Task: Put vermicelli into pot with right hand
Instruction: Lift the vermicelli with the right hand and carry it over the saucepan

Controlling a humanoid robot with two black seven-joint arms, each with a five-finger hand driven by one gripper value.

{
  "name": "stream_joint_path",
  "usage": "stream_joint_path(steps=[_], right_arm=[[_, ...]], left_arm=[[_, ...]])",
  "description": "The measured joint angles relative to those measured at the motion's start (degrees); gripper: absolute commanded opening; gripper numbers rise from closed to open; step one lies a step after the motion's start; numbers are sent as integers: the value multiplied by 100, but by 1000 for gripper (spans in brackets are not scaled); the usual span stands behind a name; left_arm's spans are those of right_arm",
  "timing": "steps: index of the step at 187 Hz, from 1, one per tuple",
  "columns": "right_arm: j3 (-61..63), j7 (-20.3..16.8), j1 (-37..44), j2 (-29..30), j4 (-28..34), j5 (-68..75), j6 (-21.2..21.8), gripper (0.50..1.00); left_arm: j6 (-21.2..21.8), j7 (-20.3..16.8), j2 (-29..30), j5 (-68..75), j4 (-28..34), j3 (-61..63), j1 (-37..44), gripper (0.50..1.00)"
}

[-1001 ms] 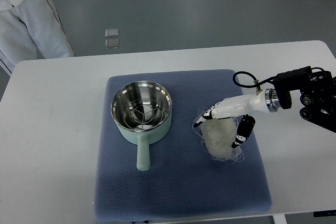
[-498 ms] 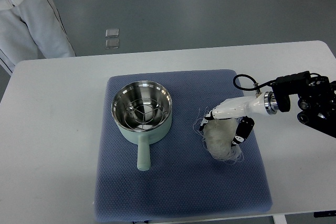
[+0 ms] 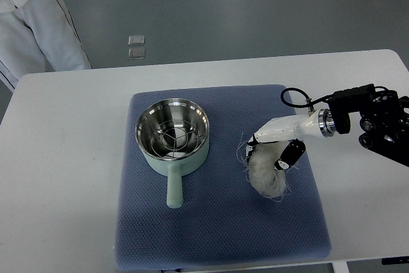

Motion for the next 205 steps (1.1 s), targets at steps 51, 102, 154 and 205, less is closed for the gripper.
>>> stream_joint_path(steps=[51,102,154,205], right_arm=[[184,23,363,-54,-2,270,23,500],[340,24,1020,-77,-101,533,103,515],[340,6,1833,349,-326,696,190,539],[335,-6,1878,1503,-890,718,-39,574]], left_arm=[[0,0,0,0,0,1,0,1000],[0,0,0,1,0,9,0,1000],[0,1,0,1,0,9,0,1000],[0,3,0,1,0,9,5,1000]])
